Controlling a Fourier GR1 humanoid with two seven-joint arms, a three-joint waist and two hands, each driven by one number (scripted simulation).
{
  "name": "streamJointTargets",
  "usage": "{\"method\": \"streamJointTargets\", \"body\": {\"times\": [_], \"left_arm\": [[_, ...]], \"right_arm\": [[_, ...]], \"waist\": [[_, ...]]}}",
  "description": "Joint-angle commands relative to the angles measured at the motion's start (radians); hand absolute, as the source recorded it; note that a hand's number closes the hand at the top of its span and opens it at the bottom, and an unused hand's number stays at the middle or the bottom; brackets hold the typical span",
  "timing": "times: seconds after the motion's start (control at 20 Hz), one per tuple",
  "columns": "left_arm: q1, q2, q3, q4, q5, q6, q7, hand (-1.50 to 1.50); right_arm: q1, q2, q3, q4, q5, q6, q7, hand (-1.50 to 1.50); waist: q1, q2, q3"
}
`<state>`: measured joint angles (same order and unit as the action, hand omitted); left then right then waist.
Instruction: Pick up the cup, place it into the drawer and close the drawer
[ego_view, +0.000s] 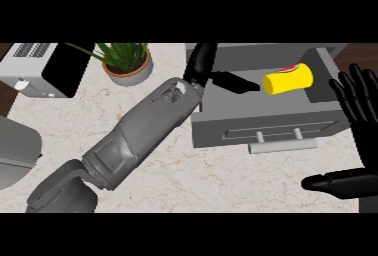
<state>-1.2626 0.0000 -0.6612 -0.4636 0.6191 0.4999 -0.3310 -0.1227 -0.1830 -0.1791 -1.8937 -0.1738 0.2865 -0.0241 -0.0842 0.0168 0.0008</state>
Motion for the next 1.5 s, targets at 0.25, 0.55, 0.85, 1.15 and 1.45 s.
{"method": "streamJointTargets", "body": {"times": [0.25,0.55,0.85,1.15,1.45], "left_arm": [[-0.014,0.0,0.05,-0.107,0.081,0.027,-0.064,-1.5],[0.007,0.057,0.124,-0.19,0.067,0.001,0.006,-1.5],[0.125,0.163,0.145,-0.298,0.049,-0.022,0.037,-1.5],[0.264,0.28,0.19,-0.49,0.044,-0.028,0.08,-1.5],[0.421,0.413,0.221,-0.732,0.075,-0.06,0.17,-1.5]], "right_arm": [[0.042,-0.045,0.032,-0.062,-0.056,0.105,0.032,1.5],[0.094,-0.131,0.04,-0.093,0.081,0.157,0.017,1.5],[0.087,-0.152,0.084,-0.135,0.235,0.126,0.071,1.5],[0.095,-0.066,0.205,-0.095,0.462,0.018,0.043,1.5],[-0.001,-0.096,0.262,0.071,0.649,-0.033,-0.036,1.5]], "waist": [[0.044,-0.012,-0.001],[0.088,-0.023,-0.001],[0.099,-0.023,-0.001],[0.102,-0.022,-0.001],[0.125,-0.024,-0.001]]}}
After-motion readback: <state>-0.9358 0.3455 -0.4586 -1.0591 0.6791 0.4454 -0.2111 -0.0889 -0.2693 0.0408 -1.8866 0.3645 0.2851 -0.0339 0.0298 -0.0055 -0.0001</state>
